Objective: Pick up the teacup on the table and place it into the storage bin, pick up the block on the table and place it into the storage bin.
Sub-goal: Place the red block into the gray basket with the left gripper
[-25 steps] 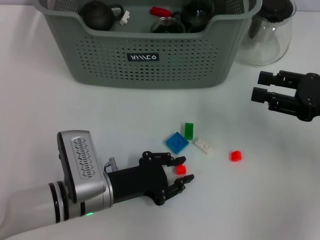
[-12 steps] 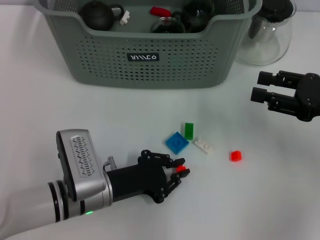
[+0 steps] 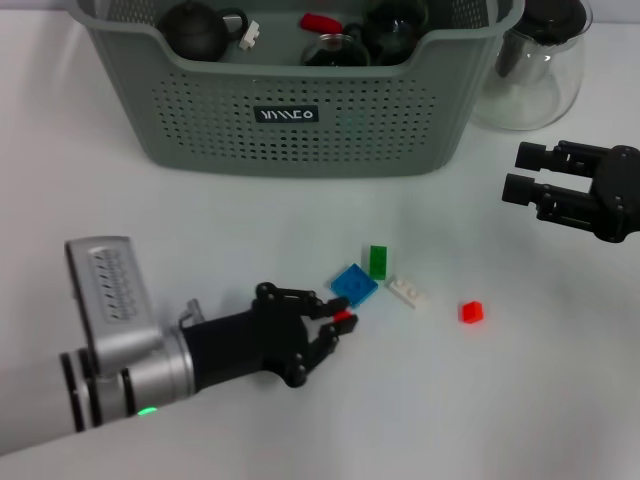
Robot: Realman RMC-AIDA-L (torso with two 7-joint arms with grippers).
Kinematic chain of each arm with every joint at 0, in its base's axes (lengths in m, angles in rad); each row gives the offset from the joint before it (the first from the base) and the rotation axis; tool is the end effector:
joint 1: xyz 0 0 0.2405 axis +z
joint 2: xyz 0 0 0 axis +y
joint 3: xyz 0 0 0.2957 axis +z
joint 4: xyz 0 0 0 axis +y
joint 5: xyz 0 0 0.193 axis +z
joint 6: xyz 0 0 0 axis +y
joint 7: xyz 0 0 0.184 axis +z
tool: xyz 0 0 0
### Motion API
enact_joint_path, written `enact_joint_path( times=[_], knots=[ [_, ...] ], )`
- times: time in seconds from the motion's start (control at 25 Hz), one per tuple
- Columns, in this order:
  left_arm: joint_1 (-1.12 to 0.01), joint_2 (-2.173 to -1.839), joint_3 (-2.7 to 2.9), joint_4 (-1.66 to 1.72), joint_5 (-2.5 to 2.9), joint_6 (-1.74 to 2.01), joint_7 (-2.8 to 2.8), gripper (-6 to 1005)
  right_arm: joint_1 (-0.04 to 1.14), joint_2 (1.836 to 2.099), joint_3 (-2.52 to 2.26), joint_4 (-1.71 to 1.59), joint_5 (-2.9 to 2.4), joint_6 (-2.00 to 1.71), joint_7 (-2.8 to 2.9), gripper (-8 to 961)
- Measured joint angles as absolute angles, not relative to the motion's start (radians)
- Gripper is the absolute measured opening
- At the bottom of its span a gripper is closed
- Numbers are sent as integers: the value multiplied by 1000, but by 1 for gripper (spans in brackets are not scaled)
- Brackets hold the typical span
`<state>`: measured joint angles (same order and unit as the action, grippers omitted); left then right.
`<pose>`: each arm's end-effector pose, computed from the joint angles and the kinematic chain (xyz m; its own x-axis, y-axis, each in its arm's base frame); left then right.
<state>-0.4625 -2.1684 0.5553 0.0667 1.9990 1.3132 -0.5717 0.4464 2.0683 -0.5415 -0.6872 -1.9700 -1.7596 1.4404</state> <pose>-0.2840 0.2613 -0.1744 0.8236 0.1929 0.5334 0.3662 -0.8989 -0.2404 0.2750 0.3162 -0.0210 0.6646 -0.3881 -0.6385 -0.5373 -0.8421 -0.0474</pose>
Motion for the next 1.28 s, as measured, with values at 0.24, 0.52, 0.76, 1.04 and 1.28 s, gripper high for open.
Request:
enact_joint_path(
  times=[0.24,0.52,0.76,1.04,1.28],
  knots=[
    [-404,-2168,554,192,1995,1377,-712,157,446,2068,-542,-687,-1969,-1760,1440,613],
    [-362,-2161,516,333,1997,1558,-884,163,446,2068,-541,-687,-1970,-1759,1440,614],
    [-437,-2119,361,462,1950,1887,-1174,169,445,2068,-542,-687,-1971,-1758,1440,614],
    [-617,-2058,330,658,1864,1856,-1626,176,448,2069,-546,-687,-1971,-1757,1440,614],
    [-792,-1976,567,891,1934,1606,-2020,182,447,2068,-545,-687,-1971,-1759,1440,614]
  ],
)
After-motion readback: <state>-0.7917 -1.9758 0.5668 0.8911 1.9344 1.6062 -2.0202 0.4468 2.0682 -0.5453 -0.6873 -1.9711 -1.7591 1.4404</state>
